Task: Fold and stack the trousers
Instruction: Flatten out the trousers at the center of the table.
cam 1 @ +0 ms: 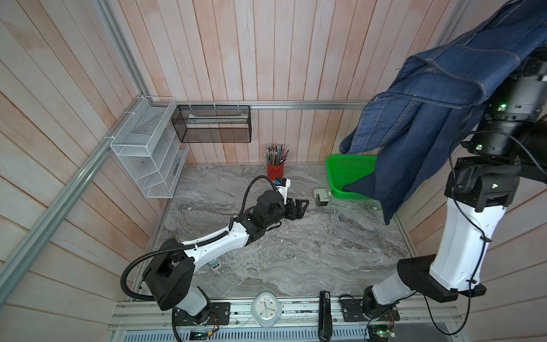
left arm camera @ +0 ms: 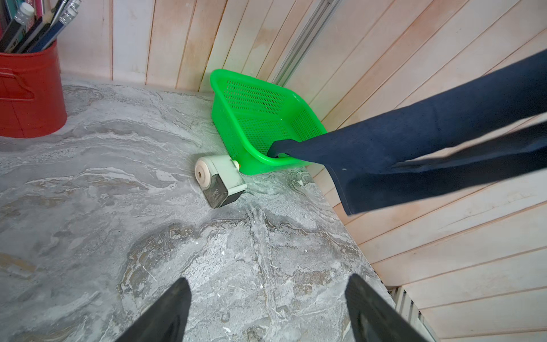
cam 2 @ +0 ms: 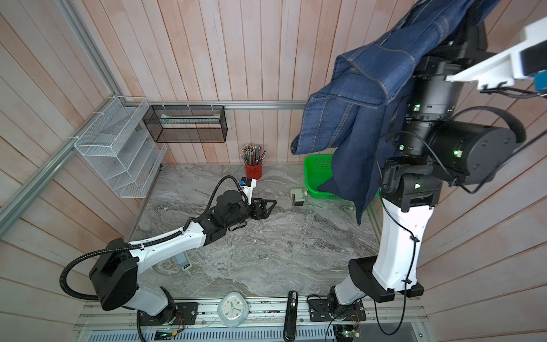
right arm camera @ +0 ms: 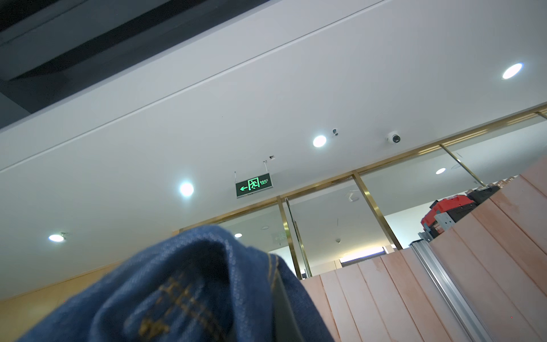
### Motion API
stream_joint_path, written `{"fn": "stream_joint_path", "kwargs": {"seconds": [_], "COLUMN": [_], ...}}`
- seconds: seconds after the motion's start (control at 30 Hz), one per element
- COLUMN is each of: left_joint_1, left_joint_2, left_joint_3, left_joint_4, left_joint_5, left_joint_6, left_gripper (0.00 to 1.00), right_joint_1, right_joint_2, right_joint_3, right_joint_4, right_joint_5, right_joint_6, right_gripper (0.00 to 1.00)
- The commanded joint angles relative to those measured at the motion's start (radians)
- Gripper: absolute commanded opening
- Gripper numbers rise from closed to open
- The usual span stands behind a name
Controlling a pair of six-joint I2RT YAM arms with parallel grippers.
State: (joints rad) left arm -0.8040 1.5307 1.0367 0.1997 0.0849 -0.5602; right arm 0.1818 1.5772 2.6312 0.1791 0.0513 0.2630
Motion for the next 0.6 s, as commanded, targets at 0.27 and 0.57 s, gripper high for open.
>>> {"fn": "stream_joint_path", "kwargs": {"seconds": [0.27,0.57], "left_joint_1": [-0.021,-0.021], "left_joint_2": [-0.133,-0.279], "left_joint_3": [-0.064,-0.170], "left_joint_4": [0.090,0.172], "left_joint_5": [-0.060,-0.062], "left_joint_6": [0.064,0.125], "left_gripper": [0.85,0.90], "right_joint_1": [0.005,0.065], "right_joint_2": [-0.063,-0.034], "right_joint_3": [-0.017,-0.097], "right_joint_4": [-0.006,-0.088], "right_joint_5": [-0.096,-0.241], "right_joint_6": [0.106,0.262], "right_gripper": [0.00,0.00]}}
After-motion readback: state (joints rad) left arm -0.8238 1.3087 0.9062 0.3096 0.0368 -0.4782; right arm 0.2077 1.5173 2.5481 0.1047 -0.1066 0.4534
